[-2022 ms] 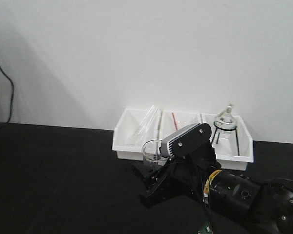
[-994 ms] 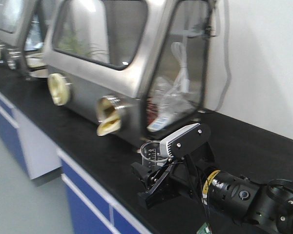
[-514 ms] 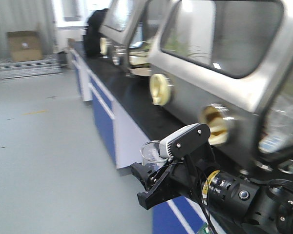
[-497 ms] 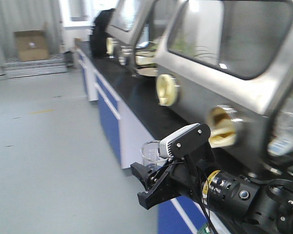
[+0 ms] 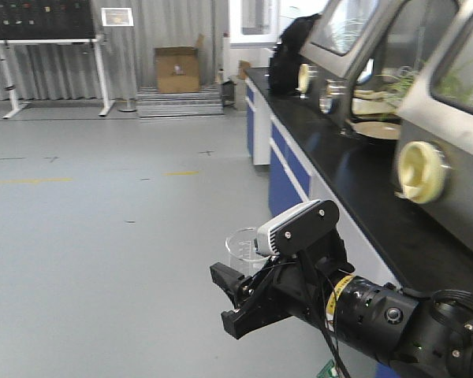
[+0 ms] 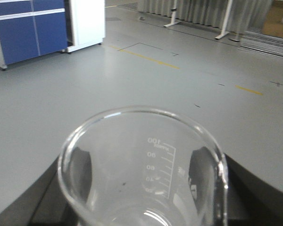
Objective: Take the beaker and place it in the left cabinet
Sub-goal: 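Hold the beaker in the right gripper while the base turns away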
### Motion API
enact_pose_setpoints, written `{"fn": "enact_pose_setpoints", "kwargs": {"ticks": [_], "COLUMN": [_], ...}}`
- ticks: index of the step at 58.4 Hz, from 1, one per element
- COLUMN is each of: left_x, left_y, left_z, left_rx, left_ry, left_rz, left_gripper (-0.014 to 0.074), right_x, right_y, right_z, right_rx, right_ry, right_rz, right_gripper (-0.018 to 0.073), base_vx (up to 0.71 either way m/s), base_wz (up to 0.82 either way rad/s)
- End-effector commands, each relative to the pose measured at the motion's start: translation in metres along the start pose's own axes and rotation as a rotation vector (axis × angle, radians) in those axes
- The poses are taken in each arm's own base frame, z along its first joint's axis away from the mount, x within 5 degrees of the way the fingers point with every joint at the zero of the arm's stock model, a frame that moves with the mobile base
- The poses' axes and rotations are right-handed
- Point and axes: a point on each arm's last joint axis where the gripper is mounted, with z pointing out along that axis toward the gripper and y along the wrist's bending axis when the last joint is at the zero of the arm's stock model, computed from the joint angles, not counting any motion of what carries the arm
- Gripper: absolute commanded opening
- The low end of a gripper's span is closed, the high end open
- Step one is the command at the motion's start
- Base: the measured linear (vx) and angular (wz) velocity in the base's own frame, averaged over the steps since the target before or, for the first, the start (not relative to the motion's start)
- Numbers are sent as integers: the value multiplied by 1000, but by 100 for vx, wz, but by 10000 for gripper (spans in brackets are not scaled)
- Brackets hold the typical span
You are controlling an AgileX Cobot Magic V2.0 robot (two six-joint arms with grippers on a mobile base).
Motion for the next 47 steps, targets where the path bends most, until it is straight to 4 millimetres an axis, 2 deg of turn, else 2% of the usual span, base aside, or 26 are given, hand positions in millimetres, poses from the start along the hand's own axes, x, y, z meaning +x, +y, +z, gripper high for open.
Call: {"fn": "enact_pose_setpoints", "kwargs": {"ticks": [1,21,47], "left_x": [-3,-3,-3], "left_y": [0,0,0], "left_z": [-1,-1,-1], "left_rx": [-7,-7,-7], "left_ry": [-77,-77,-77], "left_rz": [-6,-6,-6], "left_gripper": [1,1,1], "right_x": [-28,-28,-29], "right_y": [-1,-1,-1], "right_z": [-10,-10,-10], "right_rx": [-8,-8,-9], "right_ry": [-139,-139,-140], "right_rz": [-3,-3,-3], "right_gripper": [-9,-9,-9], "base_vx": [30,38,50], "base_wz": [35,21,7]}}
